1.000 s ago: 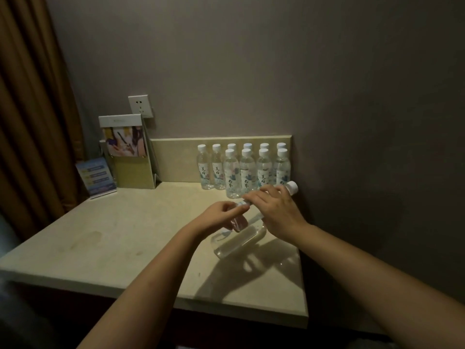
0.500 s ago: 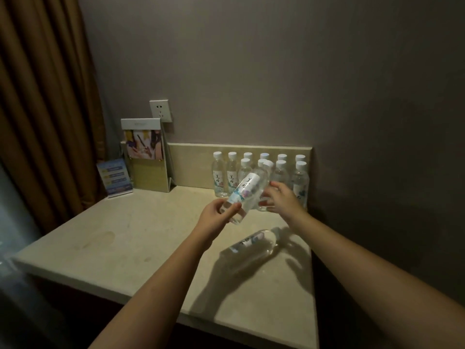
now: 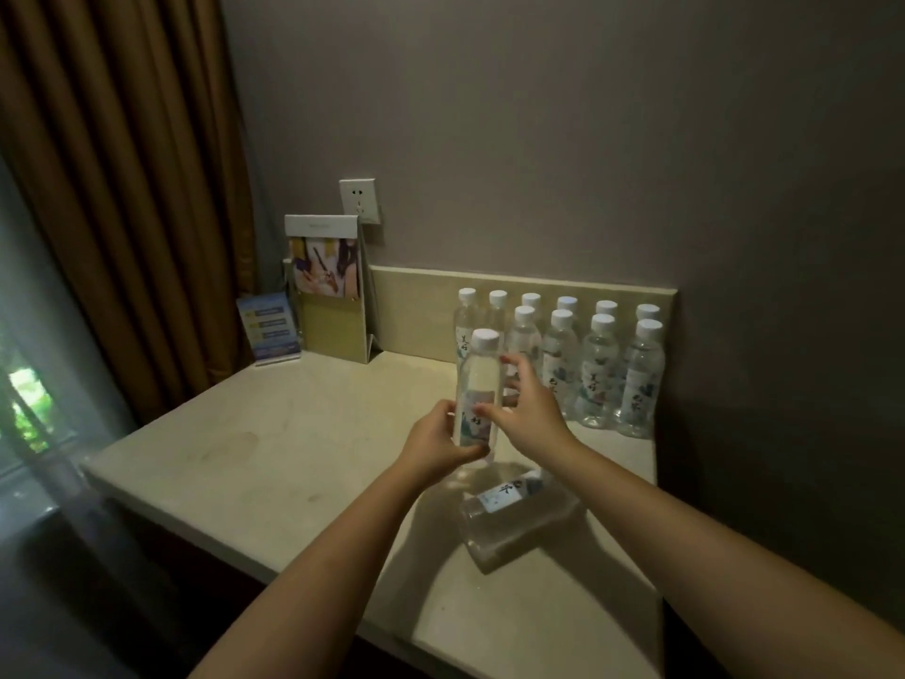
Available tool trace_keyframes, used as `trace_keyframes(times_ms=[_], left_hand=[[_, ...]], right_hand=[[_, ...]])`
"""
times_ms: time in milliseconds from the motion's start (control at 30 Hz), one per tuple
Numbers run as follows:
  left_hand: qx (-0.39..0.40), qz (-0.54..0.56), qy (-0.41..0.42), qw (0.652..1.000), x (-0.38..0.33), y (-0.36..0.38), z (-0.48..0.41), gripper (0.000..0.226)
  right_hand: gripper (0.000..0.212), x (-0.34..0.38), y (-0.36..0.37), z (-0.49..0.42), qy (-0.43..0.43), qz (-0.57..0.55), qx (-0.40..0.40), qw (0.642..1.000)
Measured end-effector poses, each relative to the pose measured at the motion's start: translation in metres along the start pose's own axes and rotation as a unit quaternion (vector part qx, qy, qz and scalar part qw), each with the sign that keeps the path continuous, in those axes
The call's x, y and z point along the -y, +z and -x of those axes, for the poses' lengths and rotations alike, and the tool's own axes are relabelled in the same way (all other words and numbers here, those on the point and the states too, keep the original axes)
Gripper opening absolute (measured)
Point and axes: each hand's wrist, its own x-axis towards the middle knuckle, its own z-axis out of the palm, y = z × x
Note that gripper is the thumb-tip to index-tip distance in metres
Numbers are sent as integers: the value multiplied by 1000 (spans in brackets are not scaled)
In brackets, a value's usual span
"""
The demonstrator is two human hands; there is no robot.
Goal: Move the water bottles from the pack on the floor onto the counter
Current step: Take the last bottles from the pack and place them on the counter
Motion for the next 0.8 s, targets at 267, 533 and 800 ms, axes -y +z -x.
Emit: trace_keyframes(times_ms=[267,533,800], left_hand=[[35,-20,16,999,50,-8,-51,67],[53,-41,42,997,69,-11,-124,64],[73,35,95,992,65,17,-162,65]], right_hand=[[66,-16,28,-42,21,125,70,989],[52,-44,23,-49,100,181,-37,978],[32,-54,-3,-10,158,234,-153,947]])
